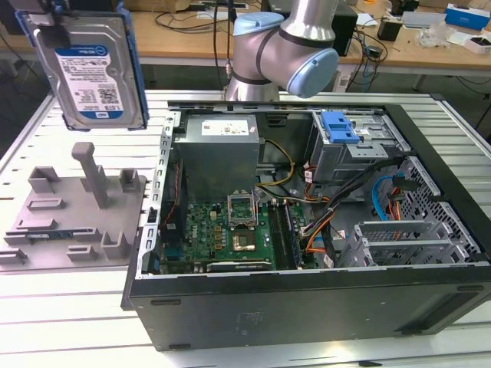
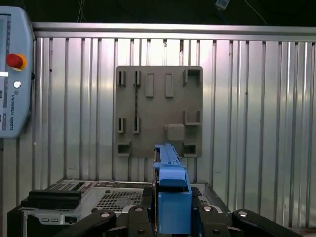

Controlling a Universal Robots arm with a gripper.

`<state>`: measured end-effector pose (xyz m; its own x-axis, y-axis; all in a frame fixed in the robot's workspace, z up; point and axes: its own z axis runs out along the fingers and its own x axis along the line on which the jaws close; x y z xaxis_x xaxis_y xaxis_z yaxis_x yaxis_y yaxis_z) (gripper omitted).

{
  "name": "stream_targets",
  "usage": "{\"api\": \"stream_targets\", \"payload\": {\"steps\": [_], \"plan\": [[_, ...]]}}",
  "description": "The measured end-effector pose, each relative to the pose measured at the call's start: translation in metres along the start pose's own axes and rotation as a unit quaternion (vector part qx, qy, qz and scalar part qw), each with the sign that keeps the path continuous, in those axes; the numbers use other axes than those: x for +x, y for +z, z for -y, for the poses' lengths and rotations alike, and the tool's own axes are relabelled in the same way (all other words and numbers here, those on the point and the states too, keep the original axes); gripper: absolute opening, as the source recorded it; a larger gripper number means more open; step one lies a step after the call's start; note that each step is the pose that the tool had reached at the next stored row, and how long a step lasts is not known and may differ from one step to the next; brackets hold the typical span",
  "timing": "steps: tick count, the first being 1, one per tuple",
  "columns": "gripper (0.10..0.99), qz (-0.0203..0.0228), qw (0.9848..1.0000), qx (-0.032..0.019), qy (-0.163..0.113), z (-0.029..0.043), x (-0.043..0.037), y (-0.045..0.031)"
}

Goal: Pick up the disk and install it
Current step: 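Pick up the disk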

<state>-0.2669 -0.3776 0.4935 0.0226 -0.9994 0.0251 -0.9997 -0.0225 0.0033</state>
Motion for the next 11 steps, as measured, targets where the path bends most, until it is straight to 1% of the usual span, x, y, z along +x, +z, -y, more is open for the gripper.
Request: {"api": "stream_targets", "payload": {"steps": [1,2,9,10,11], "plan": [[0.365,0.0,1.0,0.0,0.0,0.0088,0.0033,0.0001],[0.365,0.0,1.0,0.0,0.0,0.0141,0.0054,0.0001],[0.365,0.0,1.0,0.0,0.0,0.0414,0.0165,0.0003],[0.365,0.0,1.0,0.0,0.0,0.0514,0.0207,0.0003],[0.365,0.0,1.0,0.0,0.0,0.0563,0.0227,0.0004]]}}
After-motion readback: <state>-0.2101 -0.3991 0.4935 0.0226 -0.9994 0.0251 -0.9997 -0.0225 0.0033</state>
